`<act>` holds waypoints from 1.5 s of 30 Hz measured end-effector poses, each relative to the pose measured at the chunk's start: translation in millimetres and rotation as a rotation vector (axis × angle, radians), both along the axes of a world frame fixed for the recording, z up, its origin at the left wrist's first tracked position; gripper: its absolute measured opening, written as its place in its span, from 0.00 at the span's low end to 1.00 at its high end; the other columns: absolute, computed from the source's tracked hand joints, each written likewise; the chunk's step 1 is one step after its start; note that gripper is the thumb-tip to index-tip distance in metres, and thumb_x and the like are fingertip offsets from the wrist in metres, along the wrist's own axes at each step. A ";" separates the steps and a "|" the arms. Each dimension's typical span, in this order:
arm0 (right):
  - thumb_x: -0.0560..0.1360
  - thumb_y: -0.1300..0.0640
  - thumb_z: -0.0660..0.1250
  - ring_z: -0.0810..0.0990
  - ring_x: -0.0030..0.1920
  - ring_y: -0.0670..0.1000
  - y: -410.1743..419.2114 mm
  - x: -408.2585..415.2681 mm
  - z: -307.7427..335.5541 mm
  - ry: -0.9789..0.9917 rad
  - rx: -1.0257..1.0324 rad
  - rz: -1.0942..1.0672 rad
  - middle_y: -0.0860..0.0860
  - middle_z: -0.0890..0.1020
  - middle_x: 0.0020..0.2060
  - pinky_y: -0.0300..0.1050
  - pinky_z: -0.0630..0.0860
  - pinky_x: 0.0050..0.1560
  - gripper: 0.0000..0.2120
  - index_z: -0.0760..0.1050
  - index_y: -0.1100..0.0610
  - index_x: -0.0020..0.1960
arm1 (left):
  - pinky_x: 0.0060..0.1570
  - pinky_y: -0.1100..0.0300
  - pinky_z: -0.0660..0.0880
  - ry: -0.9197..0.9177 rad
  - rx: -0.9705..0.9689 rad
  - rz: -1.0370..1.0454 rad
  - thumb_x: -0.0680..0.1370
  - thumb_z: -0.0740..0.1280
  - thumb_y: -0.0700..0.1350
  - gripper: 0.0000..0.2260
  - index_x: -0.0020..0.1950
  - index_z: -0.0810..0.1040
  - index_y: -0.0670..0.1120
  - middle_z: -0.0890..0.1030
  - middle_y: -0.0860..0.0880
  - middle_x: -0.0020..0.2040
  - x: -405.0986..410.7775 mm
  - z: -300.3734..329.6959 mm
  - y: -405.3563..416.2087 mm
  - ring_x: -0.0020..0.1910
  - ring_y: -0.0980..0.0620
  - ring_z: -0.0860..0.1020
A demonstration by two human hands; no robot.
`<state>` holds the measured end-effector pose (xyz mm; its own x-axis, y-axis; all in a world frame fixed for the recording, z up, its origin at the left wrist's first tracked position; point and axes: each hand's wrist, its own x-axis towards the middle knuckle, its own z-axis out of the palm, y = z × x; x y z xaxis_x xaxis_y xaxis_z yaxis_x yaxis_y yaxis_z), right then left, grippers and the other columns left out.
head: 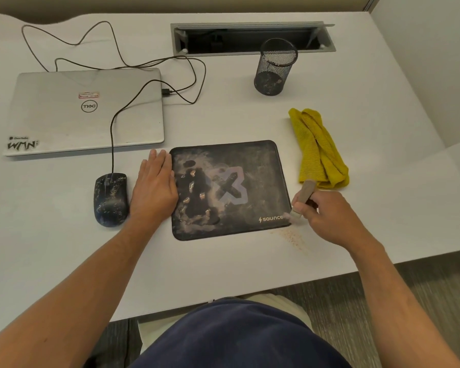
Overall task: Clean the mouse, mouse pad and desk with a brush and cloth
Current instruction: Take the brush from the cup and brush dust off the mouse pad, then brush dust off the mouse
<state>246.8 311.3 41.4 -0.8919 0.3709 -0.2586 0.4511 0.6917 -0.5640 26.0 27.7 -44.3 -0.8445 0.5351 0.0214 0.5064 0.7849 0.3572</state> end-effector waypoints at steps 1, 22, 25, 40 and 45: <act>0.77 0.51 0.65 0.77 0.41 0.49 1.4 1.1 0.7 -0.044 0.020 0.013 0.48 0.81 0.40 0.55 0.76 0.45 0.06 0.80 0.50 0.48 | 0.76 0.53 0.44 0.001 0.003 0.000 0.84 0.50 0.47 0.23 0.78 0.55 0.41 0.57 0.43 0.78 0.0 0.6 0.0 0.78 0.46 0.49; 0.77 0.48 0.65 0.81 0.44 0.41 -116.2 -88.0 19.5 0.376 -0.332 -0.100 0.37 0.82 0.39 0.30 0.75 0.40 0.04 0.78 0.41 0.47 | 0.73 0.65 0.48 0.084 0.242 -0.208 0.81 0.60 0.53 0.24 0.74 0.66 0.42 0.67 0.46 0.74 -2.7 56.7 -64.8 0.75 0.57 0.55; 0.77 0.50 0.66 0.83 0.41 0.46 -137.4 -108.5 21.8 0.388 -0.398 -0.088 0.42 0.84 0.38 0.42 0.80 0.39 0.04 0.80 0.44 0.48 | 0.73 0.62 0.52 0.051 0.250 -0.171 0.79 0.60 0.58 0.29 0.76 0.64 0.43 0.64 0.47 0.76 -18.0 56.4 -104.6 0.76 0.56 0.55; 0.77 0.51 0.67 0.78 0.41 0.41 -218.8 -187.2 0.5 0.358 -0.417 0.028 0.39 0.82 0.44 0.32 0.72 0.41 0.06 0.81 0.48 0.51 | 0.75 0.59 0.40 -0.144 0.043 -0.233 0.62 0.60 0.79 0.58 0.80 0.46 0.45 0.47 0.48 0.79 -45.7 16.3 -187.6 0.77 0.57 0.41; 0.77 0.52 0.68 0.76 0.41 0.38 -236.7 -199.0 -8.4 0.333 -0.433 0.072 0.36 0.82 0.45 0.28 0.70 0.44 0.06 0.81 0.48 0.52 | 0.76 0.54 0.43 -0.089 0.009 -0.286 0.62 0.60 0.80 0.58 0.79 0.51 0.42 0.53 0.47 0.79 -48.3 14.0 -186.5 0.78 0.55 0.44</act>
<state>47.8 74.6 33.0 -0.9708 0.2282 -0.0734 0.1597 0.3876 -0.9079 -22.3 -158.8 -30.3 -0.6582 0.7518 -0.0405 0.6729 0.6115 0.4162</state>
